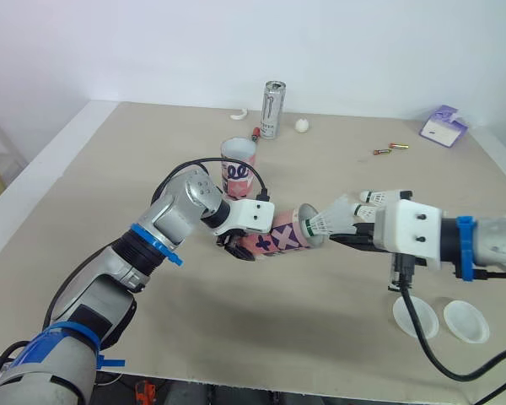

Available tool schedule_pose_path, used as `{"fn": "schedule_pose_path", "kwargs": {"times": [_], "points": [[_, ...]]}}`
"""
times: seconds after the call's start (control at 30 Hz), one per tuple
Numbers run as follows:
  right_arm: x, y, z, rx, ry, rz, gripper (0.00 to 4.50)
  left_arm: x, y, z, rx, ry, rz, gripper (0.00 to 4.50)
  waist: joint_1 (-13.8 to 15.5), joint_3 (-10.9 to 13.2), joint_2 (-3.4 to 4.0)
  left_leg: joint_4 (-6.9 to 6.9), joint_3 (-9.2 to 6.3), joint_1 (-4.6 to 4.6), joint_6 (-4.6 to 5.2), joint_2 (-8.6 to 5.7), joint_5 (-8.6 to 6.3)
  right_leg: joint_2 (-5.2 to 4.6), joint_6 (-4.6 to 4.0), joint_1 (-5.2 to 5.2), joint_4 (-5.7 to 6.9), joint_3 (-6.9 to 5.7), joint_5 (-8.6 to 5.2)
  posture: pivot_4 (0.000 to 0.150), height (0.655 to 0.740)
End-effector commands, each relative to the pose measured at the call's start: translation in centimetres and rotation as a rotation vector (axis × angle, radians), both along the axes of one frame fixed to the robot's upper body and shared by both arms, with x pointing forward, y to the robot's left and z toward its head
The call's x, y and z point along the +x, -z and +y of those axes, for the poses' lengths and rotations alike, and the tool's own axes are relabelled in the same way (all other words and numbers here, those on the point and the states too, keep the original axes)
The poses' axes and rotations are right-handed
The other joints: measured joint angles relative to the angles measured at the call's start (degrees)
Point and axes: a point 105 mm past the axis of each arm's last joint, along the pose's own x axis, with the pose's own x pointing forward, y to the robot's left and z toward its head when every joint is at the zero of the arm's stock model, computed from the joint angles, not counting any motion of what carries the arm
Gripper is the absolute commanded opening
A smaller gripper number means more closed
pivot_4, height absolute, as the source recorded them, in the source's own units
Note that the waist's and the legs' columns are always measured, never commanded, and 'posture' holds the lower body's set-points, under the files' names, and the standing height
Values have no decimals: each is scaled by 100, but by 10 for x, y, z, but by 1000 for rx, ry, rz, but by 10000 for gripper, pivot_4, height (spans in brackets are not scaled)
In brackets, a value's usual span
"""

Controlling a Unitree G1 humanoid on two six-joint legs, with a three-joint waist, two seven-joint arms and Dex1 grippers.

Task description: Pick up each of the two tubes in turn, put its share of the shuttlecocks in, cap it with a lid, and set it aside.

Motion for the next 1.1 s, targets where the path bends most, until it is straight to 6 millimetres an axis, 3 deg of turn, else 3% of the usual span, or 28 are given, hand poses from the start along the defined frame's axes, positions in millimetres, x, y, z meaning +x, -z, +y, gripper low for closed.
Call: {"fn": "schedule_pose_path", "kwargs": {"times": [0.03, 0.07, 0.23, 0.33, 0.5, 0.6, 0.73, 0.83, 0.87, 0.9, 0.93, 1.1], "points": [[1, -8, 4, 10, -27, -32, 6659, 0, 6, 0, 12, -8, 5, 29128, 1, 0, 0, 0, 0, 0, 0, 0, 0, -1, 0, 0, 0, 0, 0, 1500, 7400], [1, -8, 4, 21, -29, -27, 8465, 0, 6, 0, 11, -9, 5, 29128, 0, 0, 0, 0, 0, 0, 0, 0, 0, -1, 1, 0, 0, 1, 0, 1500, 7400], [-2, -14, 6, 84, -31, -11, 32740, -1, 7, 1, 11, -11, 6, 29128, 1, 0, 0, 0, -2, -1, 0, -1, 0, 0, 1, 2, 0, 0, 0, 1500, 7400], [-5, -27, 7, 174, -21, 14, 44021, -2, 7, 1, 11, -11, 6, 29128, 1, 0, -1, 0, -3, -1, 0, -1, 0, 0, 1, 2, 1, 0, 1, 1500, 7400], [2, -52, -10, 336, 75, 38, 44021, -2, 8, 0, 14, -2, 3, 29128, 1, 0, -1, 1, -6, -1, 1, 0, 1, 0, -1, 5, 2, 0, 5, 1500, 7400], [13, -53, -24, 369, 143, 39, 44021, -2, 6, -2, 15, 9, -2, 29128, 0, 0, -2, 2, -6, 0, 1, 0, 1, 0, -1, 6, 1, 0, 5, 1500, 7400], [17, -45, -25, 324, 145, 58, 24913, -2, 5, -4, 16, 16, -4, 29128, 0, -1, 1, 2, -1, 0, 3, -2, 1, -2, -1, 3, 2, 2, 5, 1500, 7400], [19, -34, -5, 297, 95, 105, 10366, -2, 5, -4, 18, 19, -5, 29128, -6, -1, 1, 1, -1, 0, 3, -1, 1, -1, 0, 2, 3, 2, 4, 1500, 7400], [21, -30, 1, 287, 84, 115, 8227, -2, 5, -4, 19, 19, -5, 29128, -10, -1, 0, 1, -2, 0, 3, -2, 1, -1, 0, 2, 3, 1, 4, 1500, 7400], [23, -27, 6, 277, 79, 121, 3122, -3, 5, -4, 20, 20, -6, 29128, -20, -1, 1, 2, -2, 1, 3, -1, 2, 0, 1, 3, 4, 1, 4, 1500, 7400], [23, -23, 10, 267, 72, 129, 777, -3, 5, -4, 21, 21, -6, 29128, -12, -1, 0, 2, 1, 0, 3, 1, 2, -1, 0, 0, 4, 1, 6, 1500, 7400], [23, -8, 26, 190, 24, 168, 777, -4, 5, -5, 17, 22, -4, 29128, -10, -1, 1, 3, 2, -6, 10, -7, 0, -9, -2, -4, 4, 5, 6, 1500, 7400]]}}
